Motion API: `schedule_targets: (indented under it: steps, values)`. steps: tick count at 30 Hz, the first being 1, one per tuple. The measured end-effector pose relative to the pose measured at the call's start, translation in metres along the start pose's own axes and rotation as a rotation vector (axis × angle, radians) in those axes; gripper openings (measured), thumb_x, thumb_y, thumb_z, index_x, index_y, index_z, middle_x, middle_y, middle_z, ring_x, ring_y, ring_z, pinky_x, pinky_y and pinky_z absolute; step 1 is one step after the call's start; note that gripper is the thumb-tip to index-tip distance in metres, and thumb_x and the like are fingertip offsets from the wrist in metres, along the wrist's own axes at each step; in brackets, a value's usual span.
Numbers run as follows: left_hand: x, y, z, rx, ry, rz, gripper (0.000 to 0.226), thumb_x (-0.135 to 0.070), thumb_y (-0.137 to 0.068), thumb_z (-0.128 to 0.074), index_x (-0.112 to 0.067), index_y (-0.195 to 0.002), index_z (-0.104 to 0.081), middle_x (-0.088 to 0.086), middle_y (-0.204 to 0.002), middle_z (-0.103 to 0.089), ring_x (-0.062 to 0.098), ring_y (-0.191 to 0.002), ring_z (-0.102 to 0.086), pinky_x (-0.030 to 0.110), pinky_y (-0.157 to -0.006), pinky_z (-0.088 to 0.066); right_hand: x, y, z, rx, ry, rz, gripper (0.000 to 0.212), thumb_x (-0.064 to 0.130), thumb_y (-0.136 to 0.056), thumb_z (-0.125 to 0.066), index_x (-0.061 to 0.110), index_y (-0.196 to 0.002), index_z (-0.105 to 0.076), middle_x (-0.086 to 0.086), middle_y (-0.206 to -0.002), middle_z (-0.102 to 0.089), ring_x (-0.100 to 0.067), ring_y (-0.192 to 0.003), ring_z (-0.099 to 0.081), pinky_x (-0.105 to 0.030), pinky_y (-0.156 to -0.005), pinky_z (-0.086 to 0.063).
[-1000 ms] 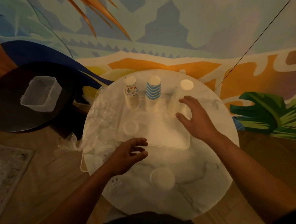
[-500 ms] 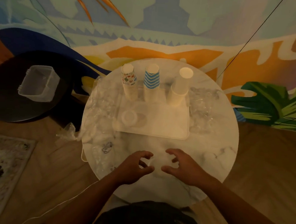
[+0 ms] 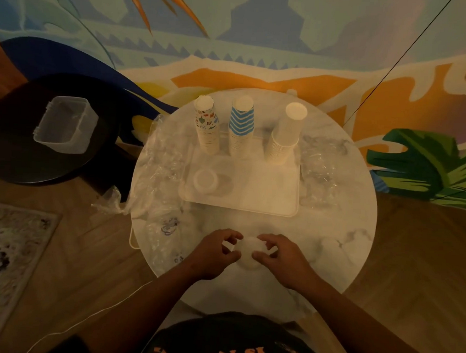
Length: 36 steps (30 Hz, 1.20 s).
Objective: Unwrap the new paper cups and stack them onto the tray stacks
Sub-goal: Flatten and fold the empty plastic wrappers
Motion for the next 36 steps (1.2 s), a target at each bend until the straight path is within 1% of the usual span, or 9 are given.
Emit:
schedule_targets:
  steps: [3, 8, 11, 13, 21, 25, 28, 33, 36]
  values:
    - [0.002, -0.001, 0.000, -0.004, -0.003, 0.004, 0.035, -0.029, -0.092, -0.072, -0.031, -0.125, -0.062, -0.009, -0.114, -0.061, 0.009, -0.087, -0.066, 0.017, -0.068, -0.053, -0.002, -0.001, 0.000, -0.027, 0.024, -0.005, 0.040, 0.042, -0.092, -0.071, 0.032, -0.130, -0.064, 0.008, -0.105, -0.060, -0.003, -0.085, -0.060, -0.009, -0.070, -0.043]
    - [0.005, -0.001, -0.001, -0.018, 0.010, 0.003, 0.031, -0.027, -0.093, -0.071, -0.032, -0.123, -0.064, -0.008, -0.114, -0.061, 0.011, -0.087, -0.067, 0.022, -0.071, -0.057, -0.004, -0.001, 0.005, -0.096, -0.028, 0.005, 0.020, 0.032, -0.096, -0.068, 0.028, -0.115, -0.071, 0.010, -0.097, -0.065, -0.006, -0.080, -0.065, -0.026, -0.077, -0.059]
    - [0.004, 0.000, 0.000, -0.029, 0.012, 0.002, 0.030, -0.026, -0.093, -0.070, -0.031, -0.122, -0.064, -0.007, -0.114, -0.061, 0.009, -0.086, -0.065, 0.016, -0.070, -0.053, -0.002, -0.001, 0.007, -0.113, -0.030, 0.009, 0.015, 0.026, -0.097, -0.066, 0.024, -0.111, -0.073, 0.007, -0.100, -0.068, -0.005, -0.074, -0.066, -0.013, -0.065, -0.053]
    - [0.002, 0.000, 0.002, -0.037, 0.011, -0.007, 0.029, -0.026, -0.094, -0.069, -0.031, -0.122, -0.064, -0.007, -0.114, -0.061, 0.008, -0.085, -0.064, 0.012, -0.069, -0.050, 0.000, -0.001, 0.008, -0.127, -0.026, 0.016, 0.015, 0.022, -0.098, -0.065, 0.020, -0.110, -0.074, 0.006, -0.101, -0.069, -0.004, -0.073, -0.065, -0.009, -0.063, -0.049]
    - [0.001, -0.001, 0.005, -0.049, 0.032, 0.002, 0.026, -0.027, -0.093, -0.070, -0.034, -0.117, -0.064, -0.010, -0.111, -0.062, 0.009, -0.082, -0.065, 0.009, -0.067, -0.049, 0.007, 0.000, 0.013, -0.166, 0.008, 0.044, 0.015, 0.020, -0.099, -0.063, 0.021, -0.109, -0.075, 0.011, -0.098, -0.067, -0.005, -0.089, -0.062, -0.017, -0.080, -0.049]
    - [0.004, -0.002, 0.005, -0.056, 0.041, 0.007, 0.026, -0.026, -0.092, -0.072, -0.032, -0.116, -0.066, -0.008, -0.109, -0.064, 0.010, -0.081, -0.066, 0.013, -0.067, -0.051, 0.002, -0.002, 0.011, -0.141, -0.012, 0.018, 0.014, 0.021, -0.099, -0.063, 0.022, -0.107, -0.074, 0.010, -0.098, -0.069, -0.003, -0.088, -0.062, -0.010, -0.075, -0.046]
    - [0.005, -0.002, 0.003, -0.056, 0.067, 0.017, 0.024, -0.020, -0.093, -0.070, -0.027, -0.116, -0.066, -0.004, -0.107, -0.065, 0.011, -0.074, -0.068, 0.017, -0.065, -0.054, 0.002, -0.004, 0.006, -0.100, -0.002, 0.018, 0.013, 0.025, -0.099, -0.063, 0.025, -0.104, -0.075, 0.011, -0.095, -0.070, -0.002, -0.084, -0.063, -0.016, -0.074, -0.050]
    - [0.004, -0.002, 0.002, -0.060, 0.111, 0.030, 0.024, -0.015, -0.095, -0.068, -0.018, -0.119, -0.068, 0.000, -0.104, -0.066, 0.014, -0.070, -0.069, 0.023, -0.063, -0.059, 0.005, -0.003, 0.010, -0.135, 0.022, 0.022, 0.011, 0.023, -0.098, -0.064, 0.023, -0.099, -0.075, 0.012, -0.090, -0.068, -0.001, -0.080, -0.061, -0.009, -0.067, -0.045]
    - [0.002, -0.003, 0.005, -0.073, 0.114, 0.032, 0.024, -0.016, -0.094, -0.069, -0.019, -0.118, -0.069, 0.000, -0.105, -0.065, 0.016, -0.073, -0.070, 0.023, -0.062, -0.059, 0.007, -0.003, 0.011, -0.137, 0.001, 0.026, 0.010, 0.022, -0.097, -0.065, 0.024, -0.095, -0.074, 0.015, -0.087, -0.067, -0.002, -0.079, -0.062, -0.013, -0.070, -0.049]
Point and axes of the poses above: each hand's wrist, its own y-axis away from the middle knuckle, its own z-axis out of the back of the hand, x = y × z, the point moved 10 cm from there along -y, towards the middle knuckle
